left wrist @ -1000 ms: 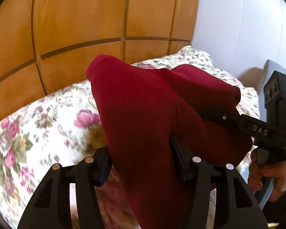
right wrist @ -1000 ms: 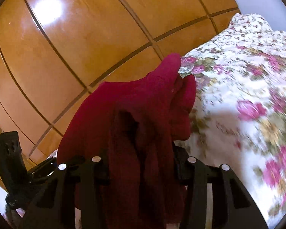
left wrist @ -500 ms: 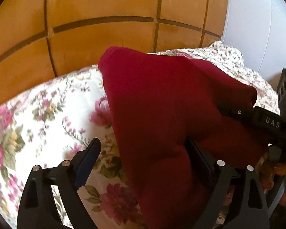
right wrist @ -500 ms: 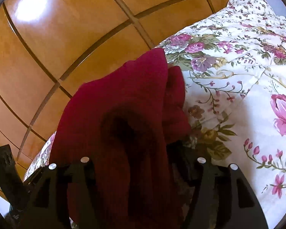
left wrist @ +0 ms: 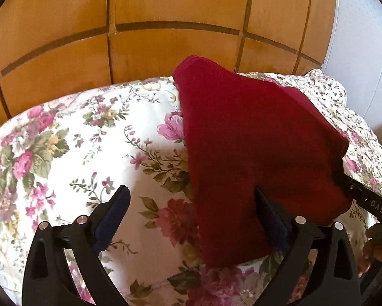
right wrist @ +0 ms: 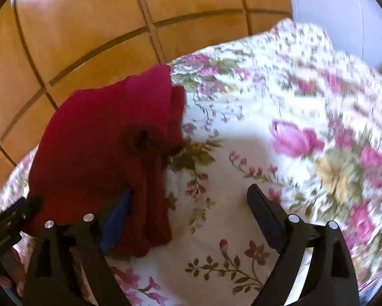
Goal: Fold small clothes
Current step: 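Set the folded sweater down on the bed and open both tools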
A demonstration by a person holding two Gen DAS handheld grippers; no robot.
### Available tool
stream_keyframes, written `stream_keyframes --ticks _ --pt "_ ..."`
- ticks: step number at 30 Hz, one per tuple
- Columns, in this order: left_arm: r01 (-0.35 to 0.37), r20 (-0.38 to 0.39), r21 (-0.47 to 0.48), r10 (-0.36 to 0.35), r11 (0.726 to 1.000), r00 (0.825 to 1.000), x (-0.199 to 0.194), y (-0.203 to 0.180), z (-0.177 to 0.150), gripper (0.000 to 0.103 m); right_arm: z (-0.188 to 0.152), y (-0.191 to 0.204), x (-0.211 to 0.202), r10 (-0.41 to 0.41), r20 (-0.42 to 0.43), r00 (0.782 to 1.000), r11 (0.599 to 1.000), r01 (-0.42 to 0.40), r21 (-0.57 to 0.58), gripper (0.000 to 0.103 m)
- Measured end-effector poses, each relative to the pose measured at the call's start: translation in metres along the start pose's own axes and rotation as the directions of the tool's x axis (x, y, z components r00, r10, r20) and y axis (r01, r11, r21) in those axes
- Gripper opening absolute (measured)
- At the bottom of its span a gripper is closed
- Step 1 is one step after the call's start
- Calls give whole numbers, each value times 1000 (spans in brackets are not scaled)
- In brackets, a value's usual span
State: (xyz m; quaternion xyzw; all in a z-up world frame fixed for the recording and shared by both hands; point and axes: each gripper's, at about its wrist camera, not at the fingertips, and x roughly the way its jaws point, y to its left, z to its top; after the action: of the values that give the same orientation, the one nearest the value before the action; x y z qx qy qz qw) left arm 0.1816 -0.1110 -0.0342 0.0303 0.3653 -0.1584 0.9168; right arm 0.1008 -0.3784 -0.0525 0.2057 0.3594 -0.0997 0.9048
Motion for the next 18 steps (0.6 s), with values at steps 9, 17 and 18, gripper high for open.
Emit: stream_keyframes --ticks 9,17,18 --pt "-123 20 38 122 992 992 -56 -10 -26 99 -16 28 -66 10 47 999 999 -7 -50 95" --pt "-44 -51 -108 39 993 998 -92 6 -48 99 -34 44 -108 23 52 998 996 -18 -89 100" --pt "-59 -38 -108 55 992 998 -97 6 -49 99 -37 45 -113 23 56 998 995 -18 -94 100"
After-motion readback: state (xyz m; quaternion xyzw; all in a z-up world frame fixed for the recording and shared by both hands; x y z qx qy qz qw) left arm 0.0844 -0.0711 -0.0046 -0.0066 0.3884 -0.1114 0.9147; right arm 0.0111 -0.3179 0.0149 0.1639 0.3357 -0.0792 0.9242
